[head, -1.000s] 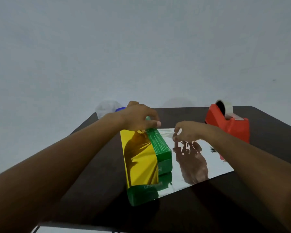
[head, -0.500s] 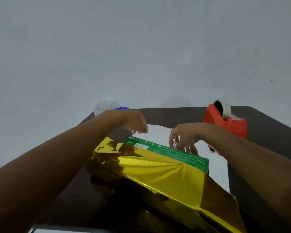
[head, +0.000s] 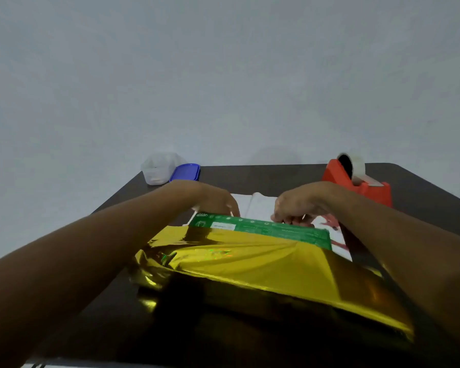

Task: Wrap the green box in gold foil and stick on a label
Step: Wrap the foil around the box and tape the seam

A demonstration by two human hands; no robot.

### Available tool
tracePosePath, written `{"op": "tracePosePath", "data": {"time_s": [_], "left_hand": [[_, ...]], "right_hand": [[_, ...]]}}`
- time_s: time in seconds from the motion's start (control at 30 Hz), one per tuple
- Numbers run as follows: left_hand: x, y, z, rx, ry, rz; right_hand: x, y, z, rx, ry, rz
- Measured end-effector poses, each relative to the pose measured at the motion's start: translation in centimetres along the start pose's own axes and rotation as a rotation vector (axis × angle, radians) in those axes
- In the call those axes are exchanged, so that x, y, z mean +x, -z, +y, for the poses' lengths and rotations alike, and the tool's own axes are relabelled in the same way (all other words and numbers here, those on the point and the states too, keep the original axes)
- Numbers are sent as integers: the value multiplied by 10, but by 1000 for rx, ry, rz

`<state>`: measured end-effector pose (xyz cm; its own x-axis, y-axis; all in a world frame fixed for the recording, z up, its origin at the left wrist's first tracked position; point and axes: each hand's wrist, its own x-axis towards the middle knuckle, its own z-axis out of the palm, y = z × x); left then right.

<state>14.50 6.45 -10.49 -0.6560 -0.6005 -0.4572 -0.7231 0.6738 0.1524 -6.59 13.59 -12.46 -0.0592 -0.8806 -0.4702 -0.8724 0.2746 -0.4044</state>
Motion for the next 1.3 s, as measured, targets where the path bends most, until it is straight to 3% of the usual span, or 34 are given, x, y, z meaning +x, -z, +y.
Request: {"op": "tracePosePath", "data": {"time_s": [0.1, 0.17, 0.23, 0.37, 0.57, 0.73, 0.8, 0.93, 1.13, 1.2, 1.3], "left_hand": [[-5, 9, 2, -65, 85, -3], [-5, 15, 1, -41, 69, 141], [0, 13, -5, 28, 33, 269], [21, -6, -21, 259, -27, 194], [39, -9, -41, 353, -64, 280], [46, 5, -53, 103, 18, 398], [51, 10, -55, 92, 40, 388], [62, 14, -54, -57, 96, 202], [67, 25, -63, -62, 81, 257], [67, 31, -67, -59, 97, 331], [61, 43, -71, -126, 116, 532]], "right_hand": [[-3, 13, -2, 82, 78, 31], [-4, 22, -2, 112, 100, 72], [-1, 23, 0, -35, 97, 113], [18, 9, 14, -406, 32, 123], [25, 15, 21, -402, 102, 251], [44, 32, 29, -286, 132, 398], [52, 39, 34, -283, 94, 354], [54, 51, 33, -309, 69, 278], [64, 61, 27, -312, 103, 231], [62, 65, 25, -252, 152, 296], [58, 73, 21, -109, 221, 539]]}}
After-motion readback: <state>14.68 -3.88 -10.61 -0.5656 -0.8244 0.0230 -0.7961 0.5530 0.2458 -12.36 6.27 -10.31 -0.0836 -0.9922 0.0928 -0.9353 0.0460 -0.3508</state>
